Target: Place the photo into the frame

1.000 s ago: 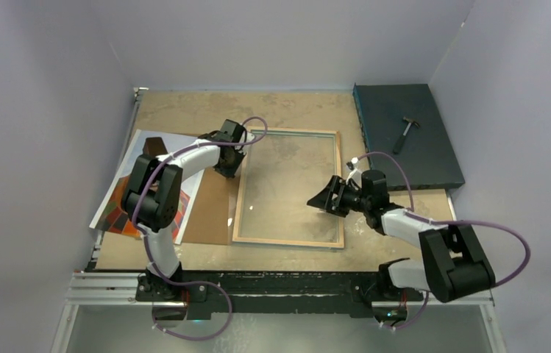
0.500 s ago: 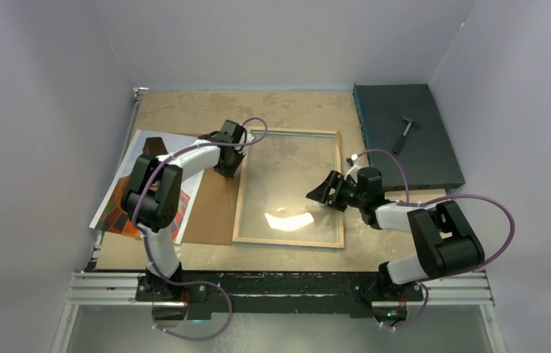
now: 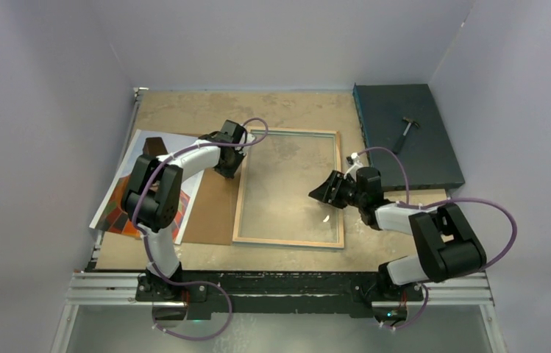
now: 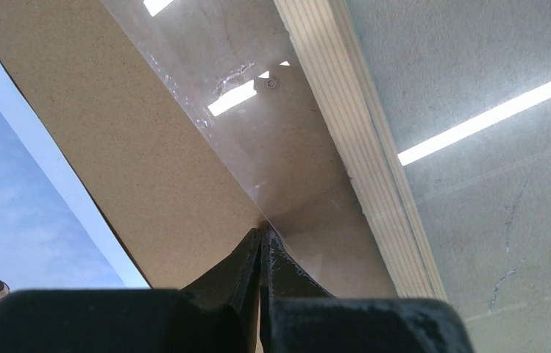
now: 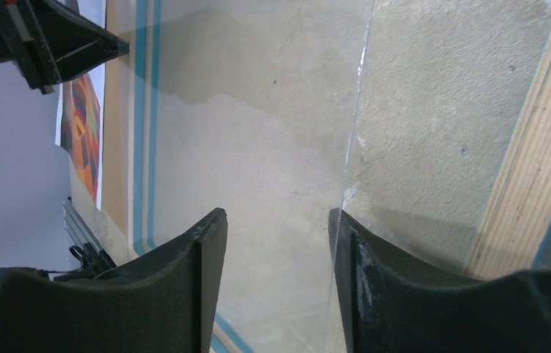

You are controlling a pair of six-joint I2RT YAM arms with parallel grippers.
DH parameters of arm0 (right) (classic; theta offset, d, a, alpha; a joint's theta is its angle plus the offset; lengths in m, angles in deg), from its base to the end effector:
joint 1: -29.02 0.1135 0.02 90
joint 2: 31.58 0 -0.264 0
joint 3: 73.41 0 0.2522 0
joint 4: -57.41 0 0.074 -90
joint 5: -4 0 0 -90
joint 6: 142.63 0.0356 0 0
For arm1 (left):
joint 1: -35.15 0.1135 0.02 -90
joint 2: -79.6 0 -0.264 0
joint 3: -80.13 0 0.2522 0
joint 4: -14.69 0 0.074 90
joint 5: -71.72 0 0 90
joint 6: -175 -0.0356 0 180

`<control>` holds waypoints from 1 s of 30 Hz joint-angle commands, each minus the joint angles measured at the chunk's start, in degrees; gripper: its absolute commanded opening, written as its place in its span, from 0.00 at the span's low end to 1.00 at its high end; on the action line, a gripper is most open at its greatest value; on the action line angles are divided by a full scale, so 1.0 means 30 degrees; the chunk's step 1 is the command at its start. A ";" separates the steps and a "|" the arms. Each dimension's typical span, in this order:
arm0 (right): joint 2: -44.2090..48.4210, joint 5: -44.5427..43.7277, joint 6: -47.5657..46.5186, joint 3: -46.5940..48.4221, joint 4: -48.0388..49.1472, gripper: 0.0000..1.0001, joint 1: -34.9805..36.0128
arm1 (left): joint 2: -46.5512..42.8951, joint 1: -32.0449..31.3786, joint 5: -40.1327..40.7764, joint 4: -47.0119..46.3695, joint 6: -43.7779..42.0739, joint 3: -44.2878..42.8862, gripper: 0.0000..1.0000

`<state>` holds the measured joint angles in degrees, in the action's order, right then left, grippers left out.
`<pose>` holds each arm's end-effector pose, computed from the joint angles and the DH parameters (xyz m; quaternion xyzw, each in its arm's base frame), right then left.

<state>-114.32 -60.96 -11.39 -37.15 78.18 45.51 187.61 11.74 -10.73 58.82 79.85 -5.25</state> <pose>0.2412 0.0871 0.1464 0.0645 0.8321 0.4115 0.3663 0.3483 -0.1457 0.1671 0.2282 0.9505 0.0318 0.2087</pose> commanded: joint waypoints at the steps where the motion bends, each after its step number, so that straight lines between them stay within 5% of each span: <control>1: 0.2229 0.0021 -0.0324 -0.0419 -0.0558 0.53 0.0275 | -0.0006 -0.0185 -0.0030 -0.0481 -0.0045 0.0161 0.00; 5: 0.4434 -0.0821 0.0134 -0.1276 -0.1498 0.43 0.0274 | -0.0044 -0.0177 0.0035 -0.0538 0.0014 0.0069 0.00; 10: 0.5992 -0.2252 0.0364 -0.1217 -0.2969 0.00 0.0279 | -0.0097 -0.0165 -0.0191 -0.0220 0.0352 -0.0437 0.00; 30: 0.9291 -0.6343 0.1270 -0.1328 -0.7061 0.00 0.0250 | -0.0695 -0.0115 -0.1053 0.0772 0.0748 -0.1798 0.14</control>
<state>-86.06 -76.57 -7.61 -41.17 58.66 46.28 187.58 11.49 -12.24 60.68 81.01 -8.42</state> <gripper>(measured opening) 0.005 0.136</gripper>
